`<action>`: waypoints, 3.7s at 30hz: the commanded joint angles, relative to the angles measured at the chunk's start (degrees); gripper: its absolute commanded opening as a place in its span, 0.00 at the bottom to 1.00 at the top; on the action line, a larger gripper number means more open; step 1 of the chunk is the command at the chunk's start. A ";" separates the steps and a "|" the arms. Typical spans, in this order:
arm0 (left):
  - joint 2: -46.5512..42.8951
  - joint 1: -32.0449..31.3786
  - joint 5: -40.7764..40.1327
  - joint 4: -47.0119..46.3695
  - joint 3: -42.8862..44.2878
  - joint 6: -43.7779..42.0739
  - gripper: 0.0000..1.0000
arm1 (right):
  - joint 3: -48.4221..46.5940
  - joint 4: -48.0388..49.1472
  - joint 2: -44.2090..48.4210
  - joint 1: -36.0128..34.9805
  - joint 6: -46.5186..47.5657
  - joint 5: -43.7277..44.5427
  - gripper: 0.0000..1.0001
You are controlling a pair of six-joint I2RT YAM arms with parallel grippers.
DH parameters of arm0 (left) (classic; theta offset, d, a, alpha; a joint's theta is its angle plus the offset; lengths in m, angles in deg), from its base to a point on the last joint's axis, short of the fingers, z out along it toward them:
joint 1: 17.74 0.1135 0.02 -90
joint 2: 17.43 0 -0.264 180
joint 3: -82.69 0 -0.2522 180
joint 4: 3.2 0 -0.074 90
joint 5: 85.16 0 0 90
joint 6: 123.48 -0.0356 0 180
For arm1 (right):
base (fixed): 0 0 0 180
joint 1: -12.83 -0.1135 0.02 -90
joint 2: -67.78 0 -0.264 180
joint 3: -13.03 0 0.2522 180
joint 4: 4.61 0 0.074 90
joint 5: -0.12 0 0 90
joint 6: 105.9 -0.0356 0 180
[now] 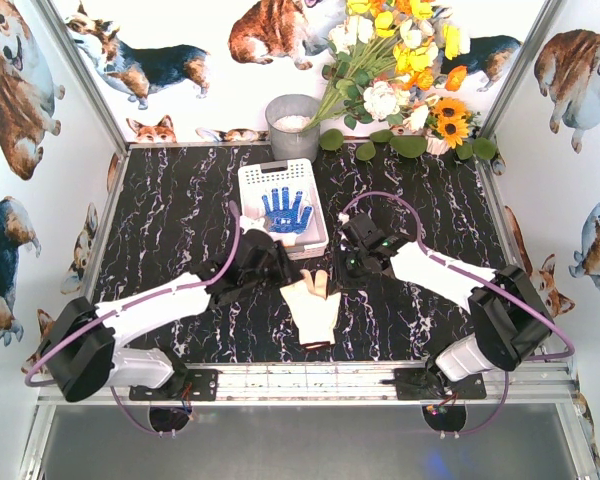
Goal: Put the gloves into the storage basket
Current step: Pair the glove with the glove.
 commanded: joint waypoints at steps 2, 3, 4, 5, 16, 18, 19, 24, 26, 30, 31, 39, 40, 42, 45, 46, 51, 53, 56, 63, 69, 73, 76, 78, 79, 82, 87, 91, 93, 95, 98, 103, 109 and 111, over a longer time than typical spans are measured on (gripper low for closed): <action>1.46 -0.46 2.38 -4.54 6.52 -4.29 0.51 | -1.61 0.10 3.48 0.15 0.22 5.02 0.27; 1.02 -0.45 1.97 -3.78 6.91 -4.78 0.59 | -1.48 -0.48 4.77 0.23 0.04 6.16 0.31; 0.39 -0.44 1.29 -2.93 7.05 -5.43 0.65 | -1.31 -0.94 6.11 0.24 -0.08 7.26 0.36; -0.48 -0.37 0.56 -1.93 7.11 -6.15 0.71 | -1.05 -1.52 7.66 0.31 -0.30 8.45 0.40; -8.65 -0.44 10.10 11.35 -0.80 -7.91 0.65 | 9.16 0.25 22.87 0.28 -12.19 0.84 0.48; -9.91 -0.66 12.79 9.10 -4.39 -4.61 0.63 | 12.65 2.51 23.79 -1.17 -16.20 -1.28 0.45; -10.29 -0.90 13.76 7.91 -5.83 -2.84 0.62 | 14.07 3.32 24.31 -2.36 -17.81 -1.30 0.44; -8.35 -3.16 17.65 1.37 -10.57 3.04 0.58 | 19.39 9.74 24.51 -8.12 -24.60 -0.87 0.40; -6.38 -4.02 18.91 -0.79 -11.64 4.04 0.56 | 20.84 12.53 23.39 -9.54 -26.50 -1.34 0.36; -2.04 -5.47 21.56 -5.19 -12.86 5.85 0.51 | 21.25 14.10 20.23 -11.09 -27.64 -1.77 0.30; -1.11 -5.79 21.94 -5.99 -12.86 6.07 0.49 | 21.30 14.70 18.51 -11.36 -27.81 -1.79 0.30; 3.89 -6.32 23.64 -7.73 -12.33 5.61 0.42 | 21.84 13.93 16.32 -11.97 -27.88 -0.44 0.29; 4.31 -6.40 23.71 -7.98 -12.41 5.62 0.42 | 21.99 13.80 16.27 -11.97 -27.85 -0.31 0.29; 5.04 -6.43 23.63 -8.35 -12.47 5.54 0.41 | 22.25 13.98 15.95 -11.97 -27.95 -0.36 0.29; 6.70 -6.38 23.71 -9.77 -12.20 5.35 0.39 | 22.42 14.66 14.97 -11.97 -28.13 -1.00 0.29; 7.34 -6.40 23.72 -10.21 -11.95 5.33 0.39 | 22.55 15.00 14.65 -12.08 -28.13 -1.20 0.29; 9.59 -6.43 23.65 -11.19 -11.11 4.55 0.33 | 23.29 17.20 13.96 -12.15 -28.59 -1.67 0.29; 10.24 -6.43 23.77 -11.37 -10.92 4.43 0.30 | 23.51 18.21 13.82 -12.15 -28.87 -1.97 0.28; 11.09 -6.43 24.19 -11.83 -10.78 4.30 0.25 | 23.78 19.69 13.10 -12.23 -29.07 -2.58 0.27; 11.48 -6.43 24.39 -12.04 -10.19 3.92 0.13 | 24.23 21.01 11.47 -12.41 -29.43 -3.02 0.27; 9.97 -6.52 24.61 -11.30 -9.89 4.12 0.06 | 23.90 21.16 12.69 -12.50 -29.83 -2.81 0.14; 8.88 -6.52 24.71 -10.44 -10.10 4.08 0.02 | 23.68 20.02 14.39 -12.50 -29.91 -2.01 0.00; 8.32 -6.73 25.08 -10.16 -10.28 4.44 0.00 | 23.30 17.88 16.00 -12.50 -29.81 -1.35 0.00; 7.88 -7.06 25.05 -9.80 -10.30 4.70 0.00 | 23.19 16.32 17.43 -12.50 -29.64 -0.67 0.00; 7.69 -7.18 25.16 -9.70 -10.17 4.81 0.00 | 23.14 15.38 18.19 -12.50 -29.59 -0.28 0.00; 7.47 -7.75 25.36 -9.43 -10.02 4.99 0.00 | 23.14 12.96 20.30 -12.50 -29.38 0.97 0.00; 7.34 -8.27 24.52 -9.51 -9.53 5.59 0.00 | 23.12 8.56 23.64 -12.50 -28.57 1.55 0.13; 7.52 -8.36 24.63 -10.56 -9.51 6.49 0.00 | 24.19 8.65 24.55 -12.50 -28.65 -0.37 0.32; 7.60 -8.45 25.05 -11.25 -9.41 6.98 0.00 | 25.13 10.20 24.42 -12.50 -28.65 -1.21 0.38; 7.36 -8.45 25.37 -11.57 -9.27 7.40 0.00 | 25.89 12.46 24.05 -12.50 -28.94 -2.08 0.41; 6.80 -8.47 25.32 -11.34 -9.07 7.59 0.00 | 26.98 16.03 23.08 -12.50 -29.92 -3.09 0.43; 6.44 -8.45 25.29 -11.20 -8.99 8.03 0.00 | 28.44 19.66 22.56 -12.76 -31.10 -3.46 0.50; 6.24 -8.49 26.45 -12.19 -8.72 8.83 0.00 | 29.25 22.06 24.79 -12.77 -33.79 -1.68 0.58; 6.01 -8.53 26.85 -12.72 -8.79 9.35 0.00 | 29.78 22.72 25.19 -12.77 -34.46 -1.04 0.60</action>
